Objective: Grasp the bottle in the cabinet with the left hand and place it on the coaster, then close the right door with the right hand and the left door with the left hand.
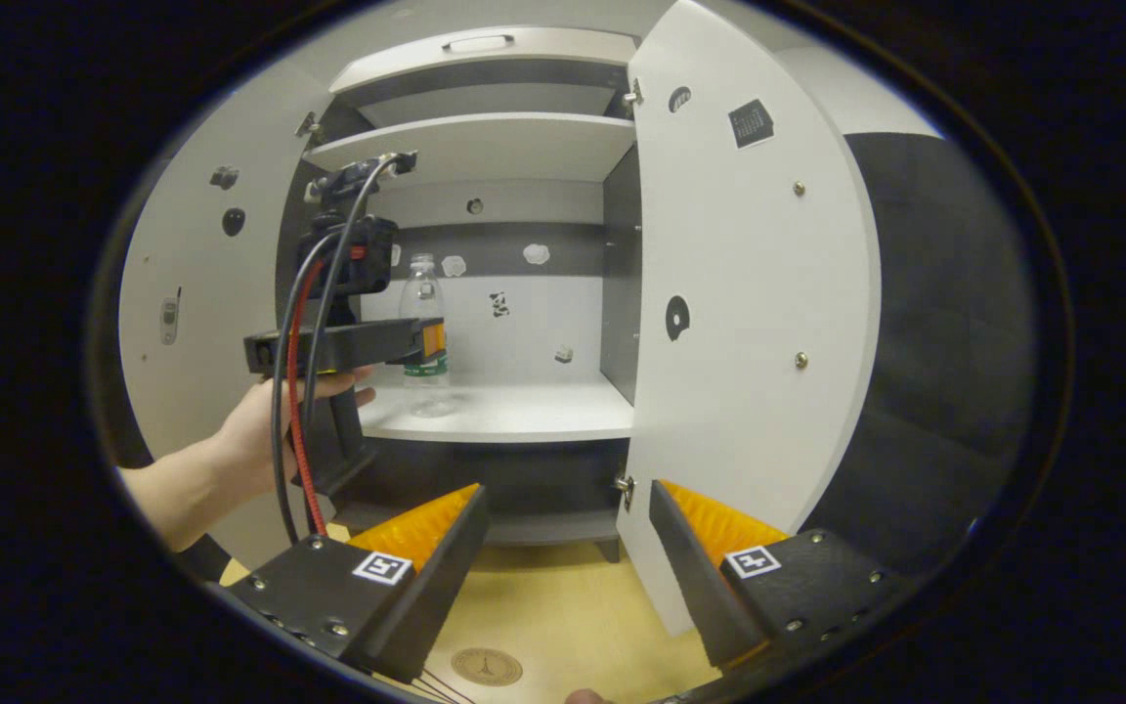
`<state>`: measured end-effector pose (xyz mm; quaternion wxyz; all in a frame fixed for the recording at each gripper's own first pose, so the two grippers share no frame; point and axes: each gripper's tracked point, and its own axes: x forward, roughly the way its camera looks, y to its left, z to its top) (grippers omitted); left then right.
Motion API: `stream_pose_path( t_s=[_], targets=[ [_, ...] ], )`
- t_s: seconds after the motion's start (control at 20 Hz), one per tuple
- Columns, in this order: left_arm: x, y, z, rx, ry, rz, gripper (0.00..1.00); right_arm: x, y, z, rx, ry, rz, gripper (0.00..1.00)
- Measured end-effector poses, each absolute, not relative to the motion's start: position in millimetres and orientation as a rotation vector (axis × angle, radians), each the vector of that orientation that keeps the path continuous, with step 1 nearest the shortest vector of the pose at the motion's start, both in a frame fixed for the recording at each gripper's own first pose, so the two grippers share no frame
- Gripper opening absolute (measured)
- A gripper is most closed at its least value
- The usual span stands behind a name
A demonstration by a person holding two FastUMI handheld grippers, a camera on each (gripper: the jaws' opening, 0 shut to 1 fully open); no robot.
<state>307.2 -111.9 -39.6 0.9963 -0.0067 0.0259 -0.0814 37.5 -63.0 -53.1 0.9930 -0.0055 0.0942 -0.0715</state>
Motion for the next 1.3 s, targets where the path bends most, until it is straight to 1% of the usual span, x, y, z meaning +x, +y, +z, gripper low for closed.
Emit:
stream_pose_path(
  t_s=[0.25,0.35,0.4,0.45,0.6,0.65,0.7,1.0,1.2,1.3],
  targets=[
    [331,-120,-49,0.009,0.071,-0.159,0.96,36,-70,-54,-0.022,0.197,-0.157,1.0],
    [335,-119,-52,0.029,0.075,-0.147,0.95,34,-74,-57,-0.018,0.202,-0.164,1.0],
    [336,-120,-51,0.027,0.072,-0.149,0.84,34,-77,-58,-0.015,0.204,-0.168,1.0],
    [333,-121,-51,0.023,0.072,-0.155,0.82,33,-78,-58,-0.01,0.205,-0.17,1.0],
    [324,-119,-45,0.015,0.059,-0.161,0.82,31,-83,-62,0.003,0.207,-0.173,1.0],
    [319,-117,-44,0.022,0.053,-0.16,0.83,30,-84,-63,0.007,0.209,-0.172,1.0],
    [313,-116,-41,0.028,0.045,-0.159,0.82,29,-84,-65,0.011,0.211,-0.168,1.0],
    [255,-111,-27,0.019,0.002,-0.182,0.82,21,-86,-71,0.032,0.216,-0.148,1.0],
    [202,-107,-39,0.01,-0.002,-0.182,0.82,12,-85,-71,0.037,0.211,-0.133,1.0],
    [175,-108,-55,0.024,0.008,-0.191,0.82,6,-85,-75,0.037,0.221,-0.127,1.0]
  ],
)
